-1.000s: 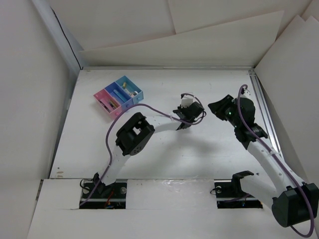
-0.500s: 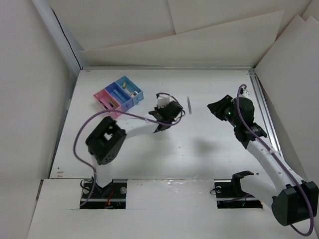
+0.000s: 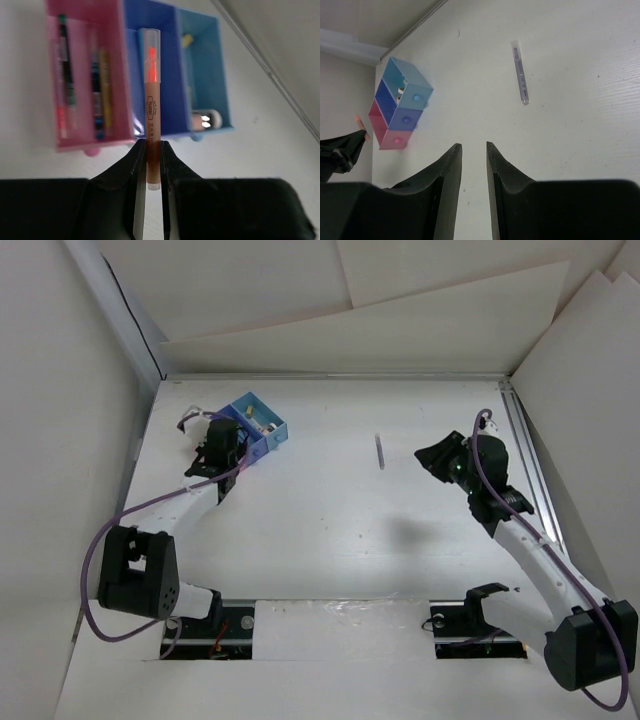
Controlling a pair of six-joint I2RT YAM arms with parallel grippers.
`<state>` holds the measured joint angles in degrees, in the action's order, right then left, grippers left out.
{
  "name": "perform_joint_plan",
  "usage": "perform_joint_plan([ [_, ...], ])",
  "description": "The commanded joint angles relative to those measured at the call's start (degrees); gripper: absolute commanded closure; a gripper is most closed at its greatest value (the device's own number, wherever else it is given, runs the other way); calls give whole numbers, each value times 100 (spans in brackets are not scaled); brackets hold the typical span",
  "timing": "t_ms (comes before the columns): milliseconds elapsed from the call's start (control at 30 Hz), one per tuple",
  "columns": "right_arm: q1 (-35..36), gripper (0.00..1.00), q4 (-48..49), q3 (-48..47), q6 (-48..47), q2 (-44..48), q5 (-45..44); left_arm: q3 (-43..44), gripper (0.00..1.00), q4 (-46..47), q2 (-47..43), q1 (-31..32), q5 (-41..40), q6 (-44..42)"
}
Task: Sort the stationery into containers
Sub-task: Place the pen in the storage box.
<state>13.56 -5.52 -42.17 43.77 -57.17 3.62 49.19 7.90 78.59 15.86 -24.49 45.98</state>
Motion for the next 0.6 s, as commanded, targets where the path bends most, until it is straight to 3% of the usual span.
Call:
perform_joint_plan([
  [0, 41, 68, 306, 16, 0, -31, 60, -182, 100, 352, -133, -513, 454, 227],
  [333, 94, 68, 306, -37, 0, -146, 113, 310, 98, -86, 561, -821, 51, 280],
  [467, 94, 68, 306, -37, 0, -146, 113, 416, 90, -316, 684, -821, -109, 351],
  [567, 146, 68, 306, -37, 0, -146, 113, 363, 79, -263, 684, -821, -161, 351],
])
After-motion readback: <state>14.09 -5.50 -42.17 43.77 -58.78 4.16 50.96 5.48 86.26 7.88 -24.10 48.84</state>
